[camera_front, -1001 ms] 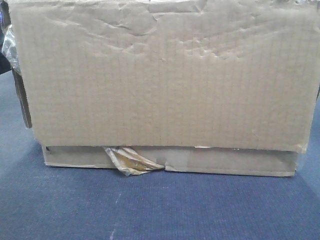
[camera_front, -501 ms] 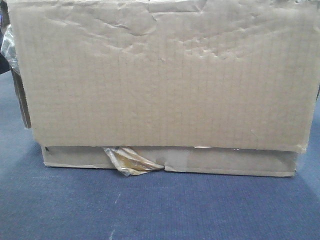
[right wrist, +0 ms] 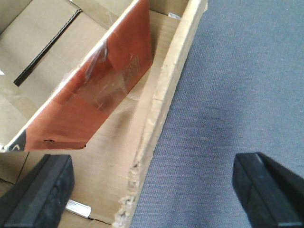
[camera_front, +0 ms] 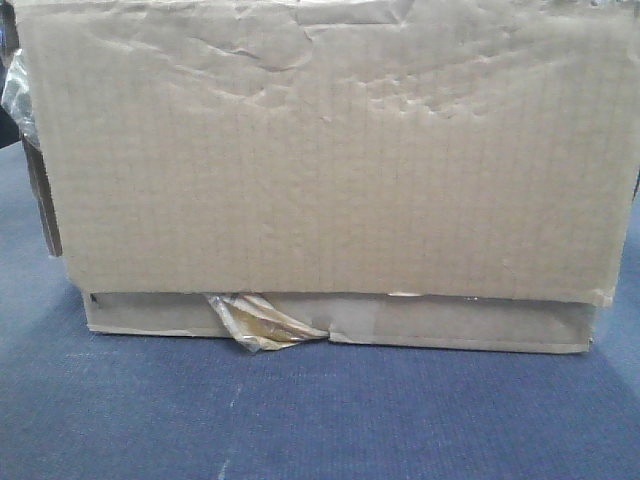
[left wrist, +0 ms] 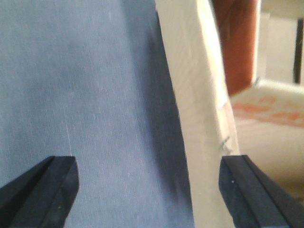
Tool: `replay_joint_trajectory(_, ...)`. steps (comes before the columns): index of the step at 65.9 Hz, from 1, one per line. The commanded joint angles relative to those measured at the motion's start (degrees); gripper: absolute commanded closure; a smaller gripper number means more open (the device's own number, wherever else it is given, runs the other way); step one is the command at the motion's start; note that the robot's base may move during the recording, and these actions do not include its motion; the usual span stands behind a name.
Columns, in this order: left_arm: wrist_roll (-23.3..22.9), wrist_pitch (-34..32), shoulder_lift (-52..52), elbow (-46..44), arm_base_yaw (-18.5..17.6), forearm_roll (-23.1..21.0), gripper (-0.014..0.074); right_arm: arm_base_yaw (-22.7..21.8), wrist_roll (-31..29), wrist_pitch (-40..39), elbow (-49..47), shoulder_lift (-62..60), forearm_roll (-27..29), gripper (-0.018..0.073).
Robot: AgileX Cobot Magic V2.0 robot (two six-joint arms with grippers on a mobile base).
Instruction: Stack two boxes on right shelf middle
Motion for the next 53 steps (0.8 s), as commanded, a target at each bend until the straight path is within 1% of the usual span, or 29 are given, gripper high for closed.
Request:
replay_joint_trajectory(1,0.0,-0.6,-0.2,-2.6,0.3,-0.3,0.0099,-0.1,-0.5,-0.4,-0.5,0.1,0.0,-0.0009)
replay_joint_trajectory(15,0.0,-0.6,0.2,-3.7,0.3,-3.1,0.0099,-0.1,-0.5,-0.4,-0.5,1.6,0.0,-0.0009)
replay_joint_trajectory(19,0.0,-0.6,0.7,-3.7,0.3,-4.6,0.0099,-0.1,-0.5,-0.4,-0.5,1.8,0.0,-0.0009)
replay_joint_trajectory(26,0.0,-0.6,1.5,-3.7,0.3,-5.3,0.0099,-0.1,-0.5,-0.4,-0.5,2.6,0.0,-0.0009)
replay_joint_trajectory(35,0.0,-0.6,3.4,-3.3,-0.1,-5.4,0.0099,-0.1,-0.5,-0.4,-0.5,3.5,0.0,-0.0009)
replay_joint_trajectory(43,0.2,-0.6,5.3,-3.0,-1.3,-5.4,0.0099,-0.1,-0.5,-0.7,-0.5,4.3,0.0,-0.0009)
replay_joint_trajectory(53,0.3,-0.6,7.2,-2.0,-2.9,-2.8,0.0099,-0.1,-0.5,-1.3,-0.5,5.5,0.0,-0.0009)
